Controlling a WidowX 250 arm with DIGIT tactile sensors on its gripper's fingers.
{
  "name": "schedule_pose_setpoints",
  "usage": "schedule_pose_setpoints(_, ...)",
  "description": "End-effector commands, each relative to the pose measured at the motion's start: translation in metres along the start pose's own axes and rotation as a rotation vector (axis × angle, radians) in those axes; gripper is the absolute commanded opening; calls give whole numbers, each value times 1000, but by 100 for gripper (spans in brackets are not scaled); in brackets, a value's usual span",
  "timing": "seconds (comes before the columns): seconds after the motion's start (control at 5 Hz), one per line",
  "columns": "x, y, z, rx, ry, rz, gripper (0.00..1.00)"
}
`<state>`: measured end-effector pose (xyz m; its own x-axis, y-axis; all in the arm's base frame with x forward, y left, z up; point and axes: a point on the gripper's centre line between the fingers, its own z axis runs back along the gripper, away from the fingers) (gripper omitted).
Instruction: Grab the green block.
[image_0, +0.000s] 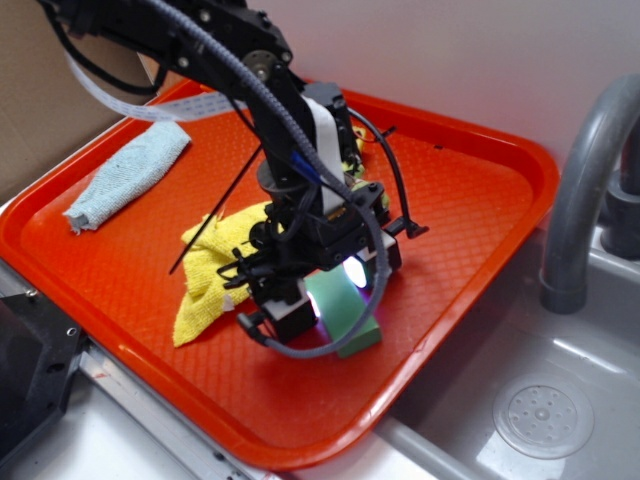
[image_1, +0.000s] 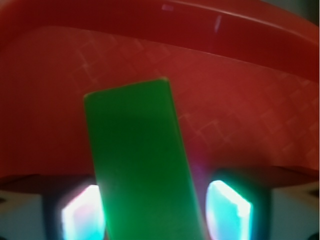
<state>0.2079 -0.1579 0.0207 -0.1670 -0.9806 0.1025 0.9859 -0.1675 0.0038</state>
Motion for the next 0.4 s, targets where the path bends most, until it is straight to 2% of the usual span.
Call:
schedule_pose_setpoints(0.0, 7, -25, 4, 17, 24, -9, 0)
schedule_pose_setpoints(0.2, -13, -19, 47, 48, 84, 239, 0)
